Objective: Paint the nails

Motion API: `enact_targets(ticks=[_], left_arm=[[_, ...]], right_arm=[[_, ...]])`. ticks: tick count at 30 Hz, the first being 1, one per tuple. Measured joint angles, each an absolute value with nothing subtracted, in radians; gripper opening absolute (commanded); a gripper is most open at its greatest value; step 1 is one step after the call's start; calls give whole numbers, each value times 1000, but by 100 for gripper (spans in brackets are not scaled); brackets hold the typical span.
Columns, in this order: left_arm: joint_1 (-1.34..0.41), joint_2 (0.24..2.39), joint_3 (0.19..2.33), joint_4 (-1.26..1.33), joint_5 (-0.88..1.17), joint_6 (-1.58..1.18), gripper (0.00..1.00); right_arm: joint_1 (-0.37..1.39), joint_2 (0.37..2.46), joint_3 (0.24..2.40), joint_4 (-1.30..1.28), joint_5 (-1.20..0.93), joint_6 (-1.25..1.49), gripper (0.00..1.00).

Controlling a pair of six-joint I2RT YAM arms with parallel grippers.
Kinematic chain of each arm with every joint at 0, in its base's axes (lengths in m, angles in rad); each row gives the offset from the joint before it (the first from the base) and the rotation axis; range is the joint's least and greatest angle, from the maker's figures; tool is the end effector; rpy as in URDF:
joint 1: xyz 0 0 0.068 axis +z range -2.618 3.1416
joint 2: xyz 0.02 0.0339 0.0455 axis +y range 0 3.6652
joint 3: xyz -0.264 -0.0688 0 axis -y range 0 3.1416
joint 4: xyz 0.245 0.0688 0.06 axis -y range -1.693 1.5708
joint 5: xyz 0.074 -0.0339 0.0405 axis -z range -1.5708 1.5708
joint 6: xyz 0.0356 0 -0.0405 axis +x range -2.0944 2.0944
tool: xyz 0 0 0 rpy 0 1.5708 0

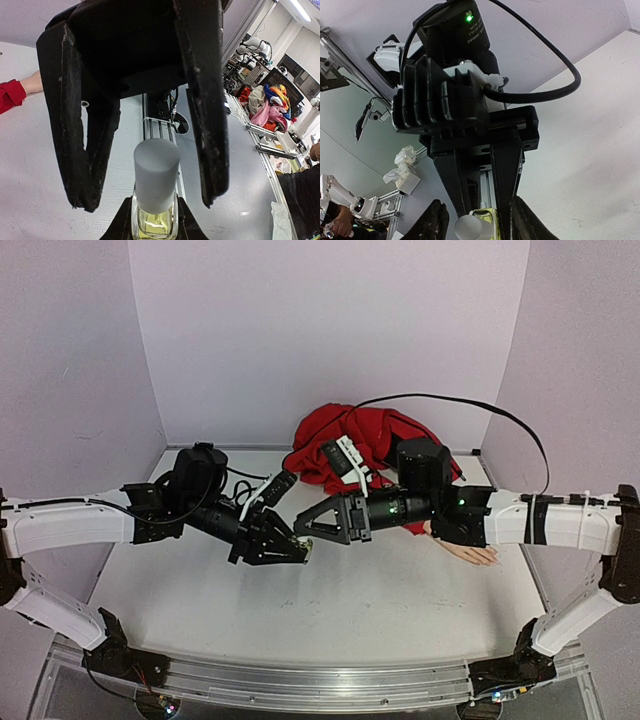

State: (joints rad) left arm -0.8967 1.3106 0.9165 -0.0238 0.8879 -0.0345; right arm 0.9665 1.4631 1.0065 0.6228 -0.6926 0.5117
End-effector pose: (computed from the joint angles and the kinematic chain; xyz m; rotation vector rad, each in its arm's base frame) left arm 0.1591 -0.2434 0.2908 1.4199 1.5835 -1.4566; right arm 0.1733 0.2910 0.3386 -0.9930 1.3606 1.6466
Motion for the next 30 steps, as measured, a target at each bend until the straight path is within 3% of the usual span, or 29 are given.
enact_targets(ticks=[3,7,13,18,20,24,25,27,30], left_arm=[[-897,1311,917,-24,887,-35,0],[-897,1311,917,-24,865,-41,0],[-908,1311,918,-47,698,-104,0],[-933,1313,929,-108,384,-106,1],[-933,1320,945,-147,313,-104,15],[-933,1345,969,-179,245,-108,60],[-929,1350,972,-182,229,-106,67],[-915,1358,975,-190,193,-124,79],[-904,1362,975,-194,160,-134,83]], right_arm=[[966,1470,1007,622,-703,510,31],[966,1473,1007,624,-710,503,0],[953,1489,1013,601,-625,449,0],[969,1540,1061,540,-398,476,0],[989,1571,1094,521,-303,499,0],[1018,1588,1108,501,-157,545,0],[1028,1588,1108,494,-123,552,0],[1046,1585,1098,490,-38,575,0],[1056,1557,1043,477,94,607,0]])
